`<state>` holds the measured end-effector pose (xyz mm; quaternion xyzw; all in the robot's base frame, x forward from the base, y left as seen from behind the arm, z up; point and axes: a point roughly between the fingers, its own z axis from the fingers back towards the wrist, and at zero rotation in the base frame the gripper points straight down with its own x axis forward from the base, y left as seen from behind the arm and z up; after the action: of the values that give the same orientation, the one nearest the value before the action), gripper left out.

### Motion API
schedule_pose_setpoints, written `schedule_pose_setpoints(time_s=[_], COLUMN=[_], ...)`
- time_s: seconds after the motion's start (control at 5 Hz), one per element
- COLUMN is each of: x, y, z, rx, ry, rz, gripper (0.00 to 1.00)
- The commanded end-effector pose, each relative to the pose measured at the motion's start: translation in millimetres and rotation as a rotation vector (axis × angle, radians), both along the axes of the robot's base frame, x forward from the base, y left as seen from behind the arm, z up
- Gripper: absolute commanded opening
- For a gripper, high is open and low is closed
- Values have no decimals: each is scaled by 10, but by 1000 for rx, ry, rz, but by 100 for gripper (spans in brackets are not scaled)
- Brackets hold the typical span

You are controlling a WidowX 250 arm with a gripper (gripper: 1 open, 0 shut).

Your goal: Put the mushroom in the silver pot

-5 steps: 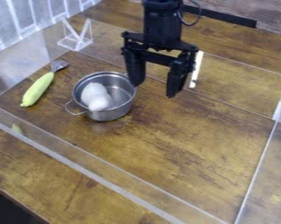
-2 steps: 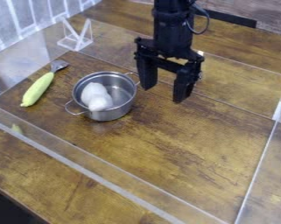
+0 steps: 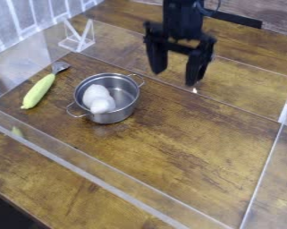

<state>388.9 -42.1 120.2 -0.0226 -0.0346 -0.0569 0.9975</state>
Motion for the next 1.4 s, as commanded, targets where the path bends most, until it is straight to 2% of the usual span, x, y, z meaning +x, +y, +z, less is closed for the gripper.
schedule_pose_setpoints(time_s=[0.0, 0.4, 0.8, 1.2], x=[163, 243, 312, 303], y=[-14, -3, -60, 131], z=[219, 65, 71, 2], rx=[-1, -8, -5, -5], ry=[-61, -61, -64, -60], rz=[20, 53, 36, 1], gripper=[100, 100, 100, 100])
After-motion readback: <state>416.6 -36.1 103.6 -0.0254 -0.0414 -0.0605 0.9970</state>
